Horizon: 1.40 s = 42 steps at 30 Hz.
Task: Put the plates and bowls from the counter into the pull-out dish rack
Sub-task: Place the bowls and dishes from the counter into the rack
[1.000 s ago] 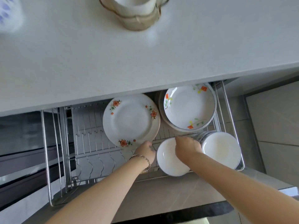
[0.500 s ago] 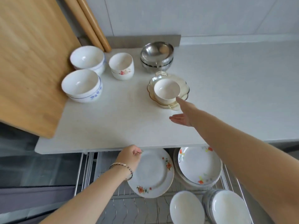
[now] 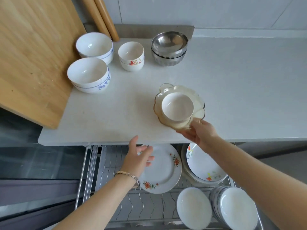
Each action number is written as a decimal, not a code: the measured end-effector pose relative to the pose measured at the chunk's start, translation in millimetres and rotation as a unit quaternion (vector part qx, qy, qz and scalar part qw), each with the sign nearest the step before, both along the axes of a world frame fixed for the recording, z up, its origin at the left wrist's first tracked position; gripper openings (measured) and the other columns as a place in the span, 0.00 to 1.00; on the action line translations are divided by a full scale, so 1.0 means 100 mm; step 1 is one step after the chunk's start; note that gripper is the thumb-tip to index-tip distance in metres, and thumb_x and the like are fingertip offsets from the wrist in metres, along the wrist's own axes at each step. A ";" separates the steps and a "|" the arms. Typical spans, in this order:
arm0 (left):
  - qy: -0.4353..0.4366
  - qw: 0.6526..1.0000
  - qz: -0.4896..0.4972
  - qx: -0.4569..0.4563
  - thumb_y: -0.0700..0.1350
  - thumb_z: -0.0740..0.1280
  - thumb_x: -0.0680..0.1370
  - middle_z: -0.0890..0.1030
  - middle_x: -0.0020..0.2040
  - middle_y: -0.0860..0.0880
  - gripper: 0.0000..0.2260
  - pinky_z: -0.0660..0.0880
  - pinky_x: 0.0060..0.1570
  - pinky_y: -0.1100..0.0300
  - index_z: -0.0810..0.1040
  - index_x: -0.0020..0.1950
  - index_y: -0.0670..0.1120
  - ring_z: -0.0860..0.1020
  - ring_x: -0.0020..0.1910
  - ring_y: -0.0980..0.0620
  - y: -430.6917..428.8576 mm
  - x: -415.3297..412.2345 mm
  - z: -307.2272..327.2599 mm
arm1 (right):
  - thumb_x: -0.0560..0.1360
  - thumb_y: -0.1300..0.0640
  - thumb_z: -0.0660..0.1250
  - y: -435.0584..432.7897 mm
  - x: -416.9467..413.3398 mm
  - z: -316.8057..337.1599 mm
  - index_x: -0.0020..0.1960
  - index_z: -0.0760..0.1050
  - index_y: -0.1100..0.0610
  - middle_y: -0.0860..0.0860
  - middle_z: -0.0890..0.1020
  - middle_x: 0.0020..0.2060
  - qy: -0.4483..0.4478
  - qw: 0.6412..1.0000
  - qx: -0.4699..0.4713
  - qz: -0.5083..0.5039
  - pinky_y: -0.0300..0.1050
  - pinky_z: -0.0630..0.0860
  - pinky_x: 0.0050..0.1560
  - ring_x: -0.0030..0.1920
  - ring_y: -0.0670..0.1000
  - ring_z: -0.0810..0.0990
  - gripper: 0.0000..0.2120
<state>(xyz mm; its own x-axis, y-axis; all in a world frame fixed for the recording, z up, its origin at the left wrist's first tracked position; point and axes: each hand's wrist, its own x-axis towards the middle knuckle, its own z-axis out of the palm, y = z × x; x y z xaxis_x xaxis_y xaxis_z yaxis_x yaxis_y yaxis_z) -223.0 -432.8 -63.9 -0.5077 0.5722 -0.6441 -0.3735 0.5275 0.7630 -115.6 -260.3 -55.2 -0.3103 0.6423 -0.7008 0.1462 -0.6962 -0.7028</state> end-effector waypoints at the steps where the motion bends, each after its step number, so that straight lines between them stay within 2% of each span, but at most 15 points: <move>1: -0.061 0.997 0.021 0.034 0.44 0.62 0.80 0.73 0.61 0.45 0.28 0.78 0.49 0.52 0.52 0.76 0.52 0.81 0.42 0.47 0.00 0.03 0.05 | 0.78 0.69 0.53 -0.15 0.09 0.03 0.52 0.70 0.64 0.55 0.78 0.28 -0.009 1.000 0.010 0.024 0.37 0.79 0.25 0.24 0.51 0.83 0.08; 3: -0.120 0.988 0.035 0.088 0.47 0.59 0.80 0.73 0.64 0.43 0.27 0.81 0.43 0.52 0.51 0.76 0.57 0.84 0.40 0.46 -0.06 0.08 0.13 | 0.77 0.69 0.54 -0.42 0.22 0.09 0.52 0.71 0.68 0.55 0.72 0.27 -0.027 0.996 0.024 0.078 0.38 0.80 0.26 0.24 0.50 0.78 0.09; 5: -0.096 0.991 0.026 0.092 0.48 0.57 0.81 0.76 0.60 0.44 0.23 0.82 0.38 0.53 0.53 0.74 0.60 0.85 0.35 0.49 -0.21 0.14 0.17 | 0.76 0.70 0.54 -0.68 0.28 0.12 0.47 0.73 0.65 0.54 0.68 0.29 -0.037 0.992 0.018 0.122 0.37 0.78 0.24 0.25 0.50 0.73 0.09; 8: -0.056 0.998 -0.012 0.032 0.47 0.54 0.82 0.80 0.51 0.43 0.22 0.83 0.35 0.56 0.53 0.74 0.62 0.85 0.32 0.51 -0.57 0.17 0.13 | 0.77 0.69 0.55 -1.03 0.32 0.12 0.45 0.75 0.57 0.51 0.73 0.23 -0.041 0.982 0.005 0.186 0.37 0.78 0.24 0.28 0.52 0.79 0.12; 10: -0.090 0.996 -0.009 0.013 0.42 0.56 0.82 0.83 0.48 0.40 0.24 0.82 0.33 0.56 0.55 0.71 0.65 0.86 0.34 0.49 -0.81 0.12 0.10 | 0.77 0.70 0.55 -1.24 0.33 0.07 0.46 0.74 0.52 0.47 0.76 0.19 -0.038 0.974 -0.011 0.225 0.38 0.80 0.27 0.23 0.46 0.79 0.15; 13: -0.137 0.990 0.041 -0.018 0.33 0.60 0.78 0.81 0.55 0.38 0.27 0.83 0.35 0.54 0.62 0.64 0.64 0.86 0.37 0.46 -1.12 0.04 -0.01 | 0.77 0.69 0.57 -1.48 0.27 -0.06 0.45 0.72 0.46 0.48 0.82 0.24 -0.045 0.962 -0.041 0.265 0.41 0.81 0.29 0.27 0.47 0.83 0.17; 18: -0.207 0.965 0.142 -0.071 0.27 0.55 0.78 0.84 0.37 0.36 0.25 0.82 0.31 0.54 0.64 0.61 0.57 0.85 0.29 0.46 -1.48 -0.02 -0.35 | 0.77 0.66 0.60 -1.78 0.07 -0.41 0.42 0.71 0.44 0.48 0.84 0.30 -0.071 0.943 -0.069 0.317 0.40 0.82 0.31 0.29 0.47 0.83 0.16; 21: -0.202 0.955 0.175 -0.132 0.25 0.53 0.78 0.80 0.40 0.35 0.26 0.82 0.32 0.51 0.64 0.65 0.53 0.83 0.25 0.47 -1.56 -0.12 -0.59 | 0.77 0.63 0.61 -1.92 -0.06 -0.67 0.47 0.70 0.45 0.53 0.83 0.39 -0.093 0.927 -0.101 0.348 0.41 0.81 0.36 0.34 0.49 0.83 0.12; 24: -0.181 0.941 0.199 -0.206 0.24 0.52 0.77 0.78 0.41 0.35 0.29 0.79 0.39 0.46 0.62 0.71 0.50 0.82 0.27 0.45 -1.56 -0.34 -0.89 | 0.77 0.65 0.60 -1.99 -0.21 -1.00 0.62 0.70 0.55 0.54 0.80 0.37 -0.134 0.911 -0.131 0.367 0.39 0.78 0.34 0.33 0.50 0.80 0.15; 26: -0.164 0.932 0.219 -0.237 0.24 0.53 0.77 0.77 0.52 0.34 0.28 0.79 0.37 0.46 0.64 0.70 0.51 0.83 0.39 0.40 -1.52 -0.52 -1.13 | 0.77 0.66 0.60 -1.98 -0.30 -1.19 0.67 0.67 0.59 0.56 0.77 0.37 -0.170 0.907 -0.135 0.361 0.38 0.75 0.32 0.32 0.50 0.77 0.19; 29: -0.149 0.928 0.239 -0.244 0.28 0.55 0.78 0.66 0.72 0.41 0.24 0.78 0.44 0.43 0.66 0.68 0.51 0.75 0.61 0.32 -1.36 -0.82 -1.45 | 0.76 0.67 0.59 -1.96 -0.38 -1.47 0.67 0.67 0.62 0.59 0.77 0.42 -0.207 0.910 -0.111 0.343 0.40 0.72 0.33 0.32 0.50 0.75 0.19; 31: -0.143 0.926 0.250 -0.244 0.32 0.53 0.80 0.65 0.73 0.43 0.20 0.76 0.48 0.39 0.65 0.69 0.50 0.75 0.59 0.31 -1.22 -1.00 -1.60 | 0.75 0.68 0.59 -1.94 -0.41 -1.58 0.64 0.69 0.62 0.57 0.77 0.40 -0.217 0.911 -0.097 0.337 0.39 0.71 0.33 0.32 0.49 0.76 0.17; 34: -0.086 0.932 0.246 -0.251 0.34 0.53 0.81 0.67 0.72 0.44 0.17 0.75 0.47 0.39 0.66 0.68 0.47 0.78 0.46 0.35 -1.03 -1.24 -1.75 | 0.75 0.68 0.59 -1.94 -0.42 -1.70 0.60 0.70 0.60 0.53 0.77 0.35 -0.219 0.912 -0.091 0.334 0.39 0.70 0.34 0.32 0.49 0.76 0.14; 38: -0.101 0.915 0.315 -0.232 0.38 0.52 0.82 0.69 0.69 0.43 0.12 0.74 0.41 0.39 0.69 0.61 0.45 0.74 0.57 0.36 -0.87 -1.38 -2.05 | 0.75 0.69 0.58 -1.92 -0.42 -1.85 0.53 0.70 0.59 0.54 0.77 0.34 -0.224 0.916 -0.096 0.319 0.40 0.70 0.35 0.32 0.51 0.75 0.10; 42: -0.139 0.906 0.343 -0.205 0.42 0.56 0.82 0.72 0.66 0.42 0.11 0.76 0.32 0.44 0.70 0.63 0.45 0.74 0.42 0.42 -0.83 -1.32 -2.35 | 0.75 0.70 0.57 -1.91 -0.43 -1.95 0.52 0.71 0.60 0.55 0.78 0.33 -0.226 0.922 -0.097 0.298 0.40 0.71 0.35 0.32 0.51 0.76 0.10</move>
<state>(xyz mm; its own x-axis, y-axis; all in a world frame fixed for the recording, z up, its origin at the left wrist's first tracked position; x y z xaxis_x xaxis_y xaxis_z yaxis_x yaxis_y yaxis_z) -354.6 -515.6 -299.3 -0.4396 -0.1334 -0.8883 -0.8684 0.3159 0.3823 -158.9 -451.3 -250.6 -0.2154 0.3021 -0.9286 0.7909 -0.5038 -0.3474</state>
